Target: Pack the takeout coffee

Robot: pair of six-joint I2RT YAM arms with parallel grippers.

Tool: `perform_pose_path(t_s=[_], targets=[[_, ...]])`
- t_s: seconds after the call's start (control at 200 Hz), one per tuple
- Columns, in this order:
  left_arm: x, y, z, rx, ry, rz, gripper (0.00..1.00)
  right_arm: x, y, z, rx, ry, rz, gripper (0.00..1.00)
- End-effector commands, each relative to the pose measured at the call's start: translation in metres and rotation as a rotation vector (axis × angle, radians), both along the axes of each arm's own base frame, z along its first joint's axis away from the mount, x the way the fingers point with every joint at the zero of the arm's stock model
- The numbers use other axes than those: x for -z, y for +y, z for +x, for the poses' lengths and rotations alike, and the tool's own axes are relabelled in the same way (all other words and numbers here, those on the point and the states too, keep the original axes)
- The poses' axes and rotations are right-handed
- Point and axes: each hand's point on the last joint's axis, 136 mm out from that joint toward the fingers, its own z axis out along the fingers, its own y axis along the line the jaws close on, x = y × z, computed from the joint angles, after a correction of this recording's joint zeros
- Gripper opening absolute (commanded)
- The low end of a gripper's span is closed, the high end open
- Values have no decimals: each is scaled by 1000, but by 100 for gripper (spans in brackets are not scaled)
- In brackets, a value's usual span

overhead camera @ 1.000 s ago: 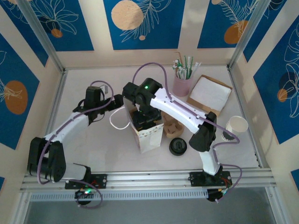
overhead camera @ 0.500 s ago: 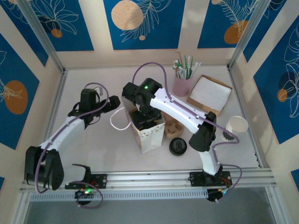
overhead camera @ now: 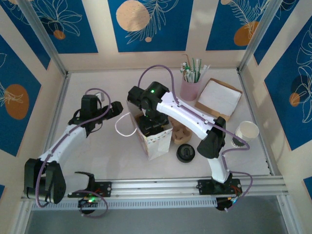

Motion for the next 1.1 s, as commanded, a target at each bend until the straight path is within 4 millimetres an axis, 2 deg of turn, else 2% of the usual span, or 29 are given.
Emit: perform_pose_path(t_s=[0.0, 0.485, 1.095], targets=[[0, 6, -3, -5, -3, 15, 100, 8, -29, -27, -9, 128, -148, 55], [1, 5, -2, -1, 1, 14, 100, 20, -30, -31, -21, 163, -186, 55], [2, 4, -1, 6, 4, 18, 100, 19, -32, -27, -19, 142, -194, 55]])
